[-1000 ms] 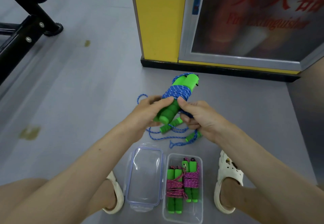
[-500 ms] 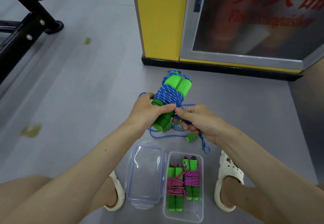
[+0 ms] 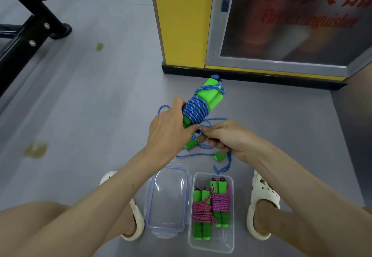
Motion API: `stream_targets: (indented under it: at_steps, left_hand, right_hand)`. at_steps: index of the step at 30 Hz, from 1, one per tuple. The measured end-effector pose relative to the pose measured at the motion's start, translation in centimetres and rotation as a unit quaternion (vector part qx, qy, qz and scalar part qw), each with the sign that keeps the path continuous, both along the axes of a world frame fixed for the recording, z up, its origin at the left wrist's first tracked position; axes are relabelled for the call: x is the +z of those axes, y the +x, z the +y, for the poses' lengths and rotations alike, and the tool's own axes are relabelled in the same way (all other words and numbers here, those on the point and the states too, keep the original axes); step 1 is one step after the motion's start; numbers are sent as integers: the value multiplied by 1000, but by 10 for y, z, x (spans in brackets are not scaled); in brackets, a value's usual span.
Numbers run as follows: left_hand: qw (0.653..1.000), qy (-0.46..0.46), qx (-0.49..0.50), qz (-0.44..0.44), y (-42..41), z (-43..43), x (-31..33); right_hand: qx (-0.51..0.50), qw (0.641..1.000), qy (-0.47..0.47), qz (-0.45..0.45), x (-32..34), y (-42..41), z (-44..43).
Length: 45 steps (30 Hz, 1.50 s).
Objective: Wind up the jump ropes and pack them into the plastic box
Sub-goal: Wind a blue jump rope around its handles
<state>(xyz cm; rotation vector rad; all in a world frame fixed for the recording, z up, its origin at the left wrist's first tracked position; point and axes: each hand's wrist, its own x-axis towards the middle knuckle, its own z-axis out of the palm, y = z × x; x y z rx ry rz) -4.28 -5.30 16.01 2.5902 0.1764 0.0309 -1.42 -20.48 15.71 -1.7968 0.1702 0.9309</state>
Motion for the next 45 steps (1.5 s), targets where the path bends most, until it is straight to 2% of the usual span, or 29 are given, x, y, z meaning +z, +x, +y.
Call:
stream_targets:
  at_steps: [4, 8, 15, 19, 22, 26, 30, 33, 35, 36, 38, 40, 42, 43, 44, 45]
  left_hand:
    - [995, 82, -48, -28, -3, 1, -3]
    - [978, 148, -98, -106, -6, 2, -12]
    - [957, 210, -126, -154, -7, 6, -20]
    - [949, 239, -125, -160, -9, 7, -23]
    - [946, 254, -111, -168, -6, 7, -22]
    - [936, 264, -112, -206, -5, 7, -24]
    - [927, 244, -145, -244, -8, 4, -31]
    - [953, 169, -157, -198, -9, 3, -28]
    - [990, 30, -119, -69, -7, 4, -17]
    - [994, -67, -81, 0, -5, 6, -9]
    - [962, -260, 7, 83, 2, 12, 2]
    - [895, -409, 50, 171, 6, 19, 12]
    - [820, -500, 26, 278, 2, 22, 15]
    - [794, -527, 2, 303, -2, 22, 16]
    - [778, -546, -11, 309, -5, 23, 17]
    - [777, -552, -7, 303, -6, 23, 17]
  right_hand:
    - [-10, 999, -9, 32, 1, 2, -3]
    - [-15, 998, -9, 53, 6, 4, -5]
    - [-63, 979, 94, 169, 8, 13, -15]
    - [-74, 970, 142, 185, 5, 10, -11]
    - [-111, 946, 218, 213, 7, 10, -11]
    - [-77, 954, 231, 175, 14, 7, -11]
    - [-110, 978, 142, 106, 8, 3, -5]
    - [-130, 990, 55, 10, 4, 3, -4]
    - [-127, 991, 42, -32, 4, 6, -7]
    - [-116, 991, 48, -40, 6, 7, -10]
    - [-76, 993, 78, -38, 11, 8, -12]
    - [-30, 991, 129, -22, 14, 6, -12]
    - [-3, 986, 164, -11, 16, 4, -11]
    - [0, 986, 165, -10, 17, 5, -10]
    - [-6, 987, 160, -10, 17, 6, -10]
    - [-17, 988, 156, -10, 17, 6, -9]
